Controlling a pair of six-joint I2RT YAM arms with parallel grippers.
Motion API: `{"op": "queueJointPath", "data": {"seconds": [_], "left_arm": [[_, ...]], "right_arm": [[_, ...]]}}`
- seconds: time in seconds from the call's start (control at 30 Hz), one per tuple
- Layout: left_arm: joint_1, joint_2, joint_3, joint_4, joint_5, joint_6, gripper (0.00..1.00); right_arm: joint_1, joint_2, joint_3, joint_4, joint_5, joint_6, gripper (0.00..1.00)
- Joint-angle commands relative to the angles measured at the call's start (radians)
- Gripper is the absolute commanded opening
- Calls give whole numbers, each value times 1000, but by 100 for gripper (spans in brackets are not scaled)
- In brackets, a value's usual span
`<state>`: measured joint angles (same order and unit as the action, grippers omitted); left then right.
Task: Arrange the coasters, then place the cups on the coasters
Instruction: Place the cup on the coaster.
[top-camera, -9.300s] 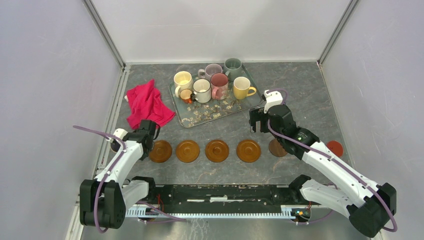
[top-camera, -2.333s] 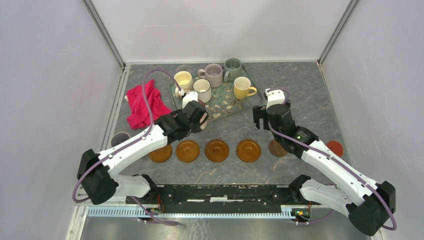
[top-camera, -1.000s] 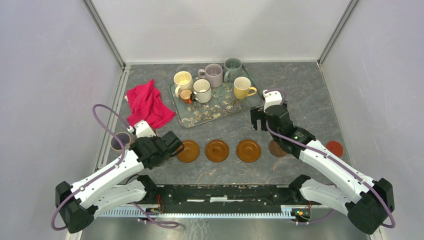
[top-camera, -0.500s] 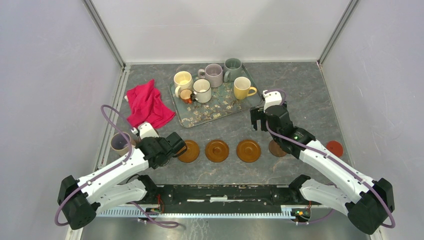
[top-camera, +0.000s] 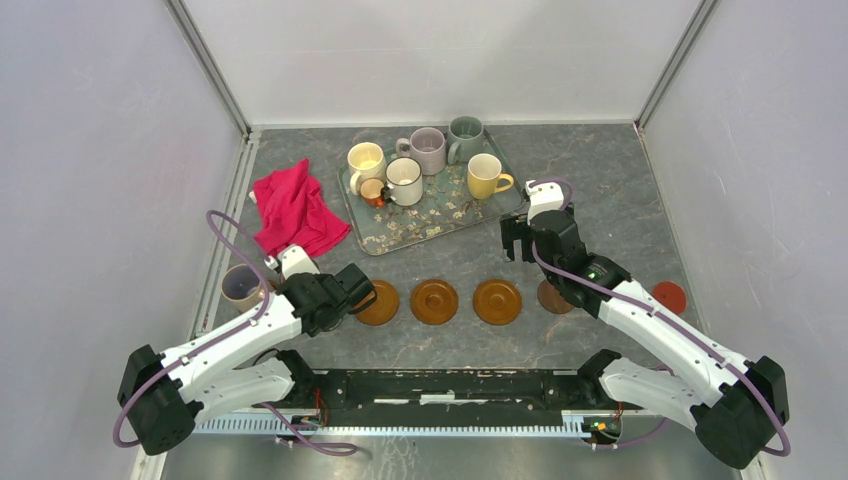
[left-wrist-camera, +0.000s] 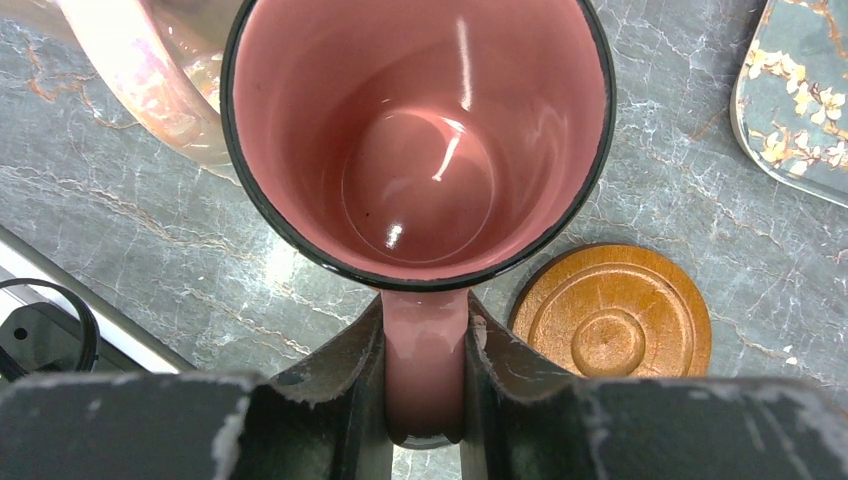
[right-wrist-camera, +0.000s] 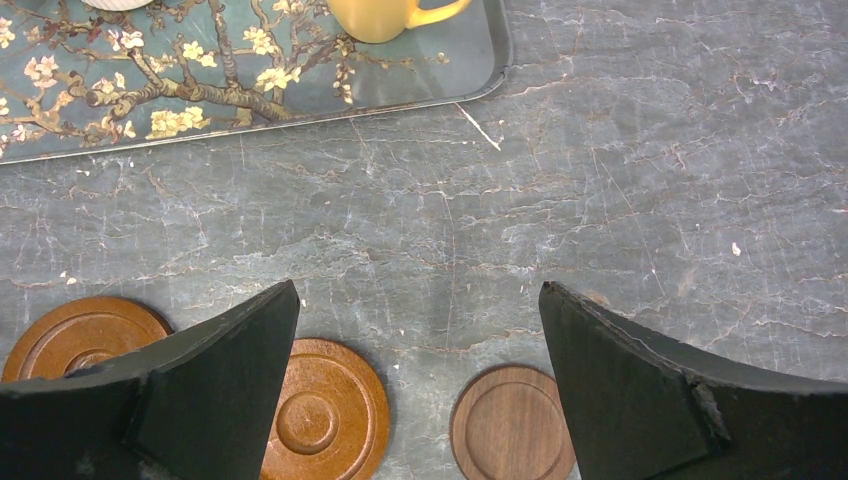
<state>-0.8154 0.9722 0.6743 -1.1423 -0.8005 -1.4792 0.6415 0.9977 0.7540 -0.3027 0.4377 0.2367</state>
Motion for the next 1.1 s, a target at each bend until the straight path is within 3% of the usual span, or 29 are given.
{"op": "queueJointPath", "data": {"seconds": [0.0,1.07], "left_arm": [[-2,0,11,5,-58,-98,7],[-2,-48,-14,-9,115,-86,27]], "right_arm": [[4,-24,-8,34,1,-14,98],[5,-49,-15,37,6,-14,98]]}}
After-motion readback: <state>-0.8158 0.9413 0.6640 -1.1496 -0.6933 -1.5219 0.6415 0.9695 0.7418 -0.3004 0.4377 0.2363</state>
